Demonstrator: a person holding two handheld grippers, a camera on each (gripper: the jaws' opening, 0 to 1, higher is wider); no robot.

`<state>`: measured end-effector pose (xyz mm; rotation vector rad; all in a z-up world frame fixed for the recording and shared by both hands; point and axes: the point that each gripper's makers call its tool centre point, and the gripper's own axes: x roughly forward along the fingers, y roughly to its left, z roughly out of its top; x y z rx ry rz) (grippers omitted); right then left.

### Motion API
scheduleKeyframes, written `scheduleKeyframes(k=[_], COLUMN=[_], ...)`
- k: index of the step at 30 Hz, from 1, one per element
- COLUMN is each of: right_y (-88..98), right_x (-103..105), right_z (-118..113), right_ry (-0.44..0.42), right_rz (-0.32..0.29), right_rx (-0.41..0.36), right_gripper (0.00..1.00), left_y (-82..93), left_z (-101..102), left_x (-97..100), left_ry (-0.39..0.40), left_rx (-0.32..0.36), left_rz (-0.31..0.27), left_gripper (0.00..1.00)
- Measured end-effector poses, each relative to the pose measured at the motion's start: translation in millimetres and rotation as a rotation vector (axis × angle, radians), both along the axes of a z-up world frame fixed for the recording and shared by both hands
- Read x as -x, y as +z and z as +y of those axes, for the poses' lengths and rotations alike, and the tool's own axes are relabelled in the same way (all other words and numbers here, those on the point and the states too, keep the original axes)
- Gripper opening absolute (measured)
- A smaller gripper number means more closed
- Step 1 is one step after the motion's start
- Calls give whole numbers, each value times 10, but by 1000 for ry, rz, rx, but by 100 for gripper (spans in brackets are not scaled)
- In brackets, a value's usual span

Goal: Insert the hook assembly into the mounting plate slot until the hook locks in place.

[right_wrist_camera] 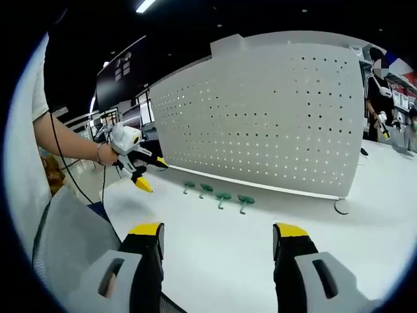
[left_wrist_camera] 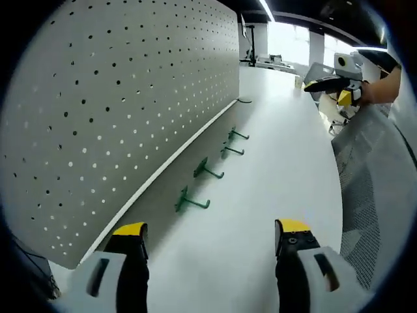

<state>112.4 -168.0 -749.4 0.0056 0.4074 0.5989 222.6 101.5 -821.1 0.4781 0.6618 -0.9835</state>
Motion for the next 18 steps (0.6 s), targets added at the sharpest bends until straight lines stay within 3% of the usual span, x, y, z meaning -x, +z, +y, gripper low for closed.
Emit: scheduleKeyframes(k=[18], right_y=[-35], right_x=[18], right_z=[8], right_ry=[13], right_rz=[8], right_rx=[17], right_gripper=[66], left_y=[-75], left_z=[-153], left_x=[-254], left_ry=[-123], left_rx=[-72], left_rz=[18], left_gripper=[81])
